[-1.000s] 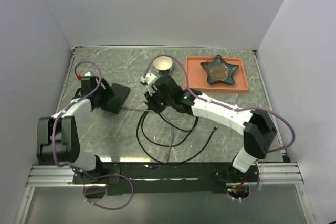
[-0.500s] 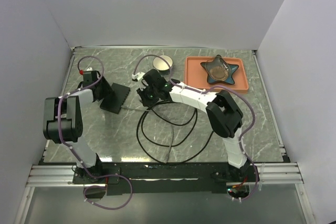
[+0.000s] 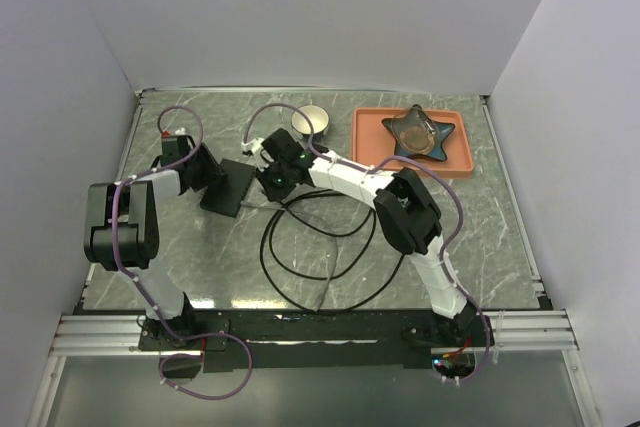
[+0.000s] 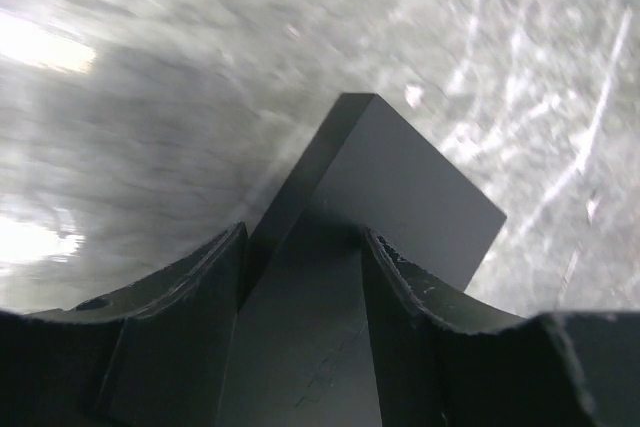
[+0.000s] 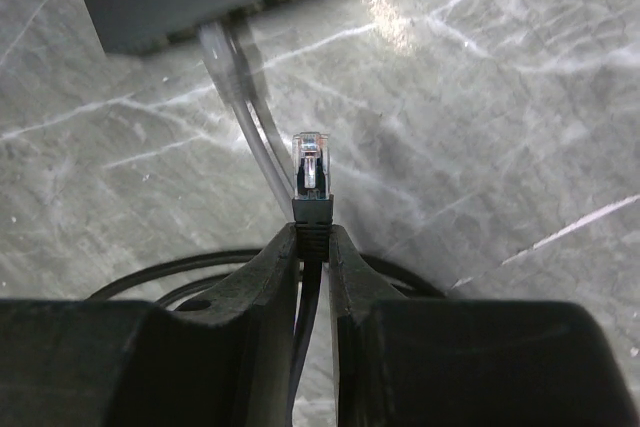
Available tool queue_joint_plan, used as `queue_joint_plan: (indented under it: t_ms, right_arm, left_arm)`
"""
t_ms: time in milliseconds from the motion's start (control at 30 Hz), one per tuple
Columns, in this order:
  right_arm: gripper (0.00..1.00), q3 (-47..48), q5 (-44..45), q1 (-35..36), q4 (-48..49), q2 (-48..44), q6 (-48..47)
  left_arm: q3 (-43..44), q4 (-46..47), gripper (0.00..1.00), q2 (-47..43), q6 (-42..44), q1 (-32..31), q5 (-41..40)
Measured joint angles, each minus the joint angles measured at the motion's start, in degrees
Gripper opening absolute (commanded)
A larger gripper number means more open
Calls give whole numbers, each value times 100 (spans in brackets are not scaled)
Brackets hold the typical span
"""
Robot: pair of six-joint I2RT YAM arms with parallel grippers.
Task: Insert the plug into the switch port
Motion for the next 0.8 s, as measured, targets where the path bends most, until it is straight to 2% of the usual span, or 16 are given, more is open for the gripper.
queue_joint_plan:
  t_ms: [433,800]
  right_arm:
    - [0,1010,304,0,-525,662,-315]
    - [0,1099,354,0,-739,927,-376]
  left_arm:
    - [-133,111,58,2,55,-131,662]
    - [-133,127,59,17,81,-136,894]
